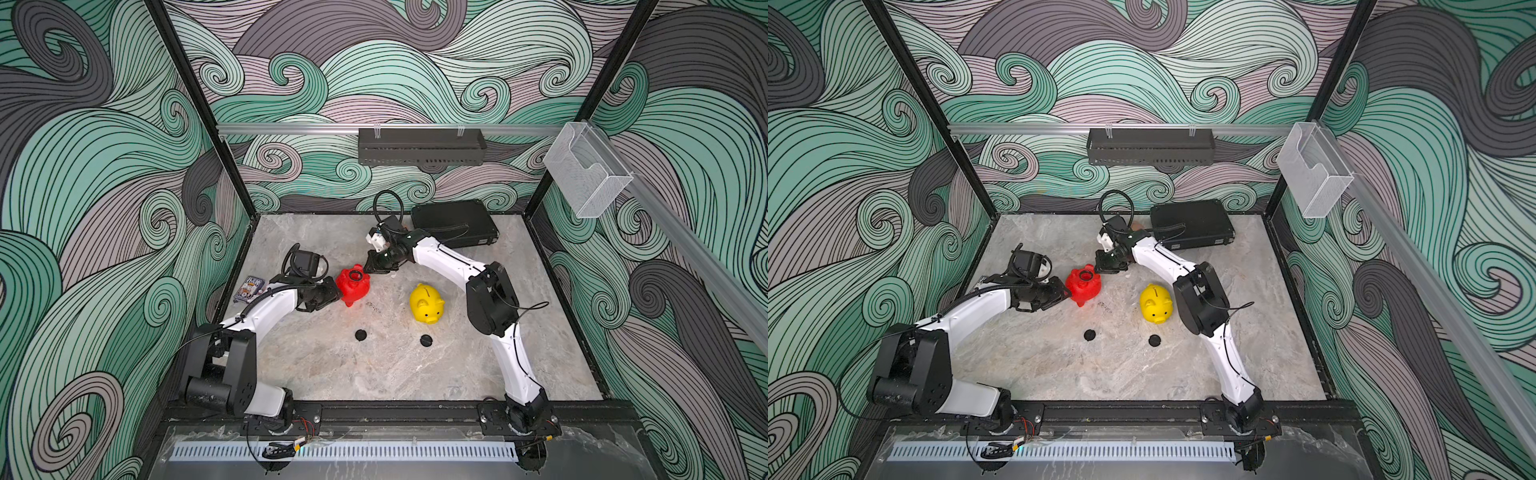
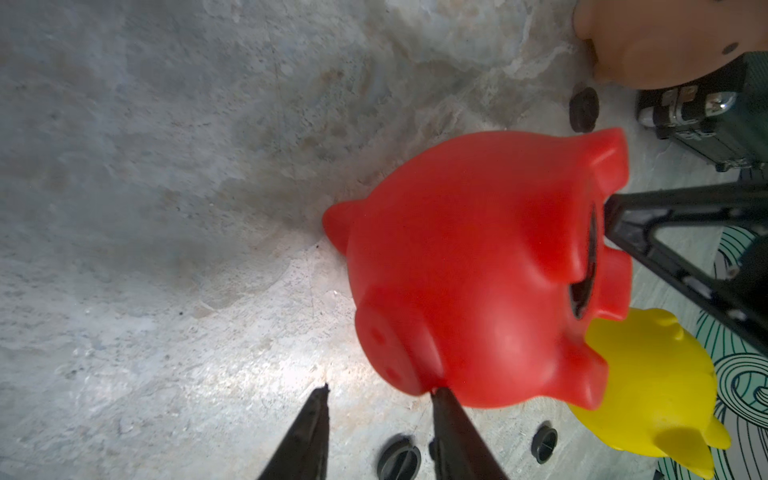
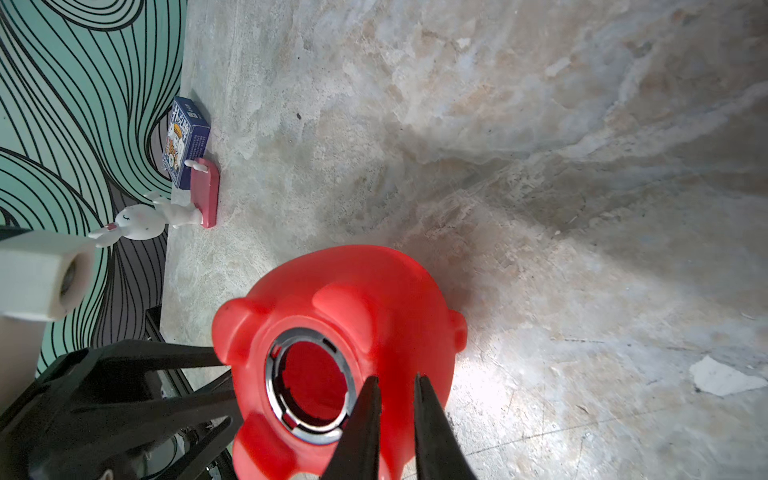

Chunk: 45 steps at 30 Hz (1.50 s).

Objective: Close piggy banks
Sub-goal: Adjust the piggy bank at the center of the board.

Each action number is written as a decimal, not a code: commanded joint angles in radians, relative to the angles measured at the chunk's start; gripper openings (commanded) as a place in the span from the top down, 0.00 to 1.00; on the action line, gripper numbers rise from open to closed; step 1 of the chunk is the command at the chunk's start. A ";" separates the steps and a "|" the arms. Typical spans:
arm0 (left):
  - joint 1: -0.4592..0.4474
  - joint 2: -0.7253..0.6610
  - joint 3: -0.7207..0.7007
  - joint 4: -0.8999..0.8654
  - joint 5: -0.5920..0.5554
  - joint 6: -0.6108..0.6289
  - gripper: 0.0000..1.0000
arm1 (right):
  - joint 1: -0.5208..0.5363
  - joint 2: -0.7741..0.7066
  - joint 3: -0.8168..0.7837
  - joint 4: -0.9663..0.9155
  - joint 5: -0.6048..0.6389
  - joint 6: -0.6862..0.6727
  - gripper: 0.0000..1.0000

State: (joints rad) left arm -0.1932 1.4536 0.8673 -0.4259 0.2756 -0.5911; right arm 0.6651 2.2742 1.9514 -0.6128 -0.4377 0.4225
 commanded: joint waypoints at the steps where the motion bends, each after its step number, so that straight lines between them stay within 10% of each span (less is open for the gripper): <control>1: -0.007 0.040 0.039 -0.004 -0.031 0.010 0.60 | 0.011 -0.040 -0.034 -0.028 -0.013 -0.010 0.82; 30: 0.034 0.060 0.118 -0.086 -0.182 -0.033 0.56 | 0.033 -0.210 -0.171 0.019 -0.099 0.002 0.70; 45: 0.034 -0.038 0.066 0.001 0.007 -0.076 0.57 | -0.018 -0.016 0.082 -0.020 -0.061 0.011 0.74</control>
State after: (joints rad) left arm -0.1638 1.4143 0.9375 -0.4461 0.2333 -0.6491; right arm 0.6453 2.1956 1.9793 -0.5949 -0.4896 0.4305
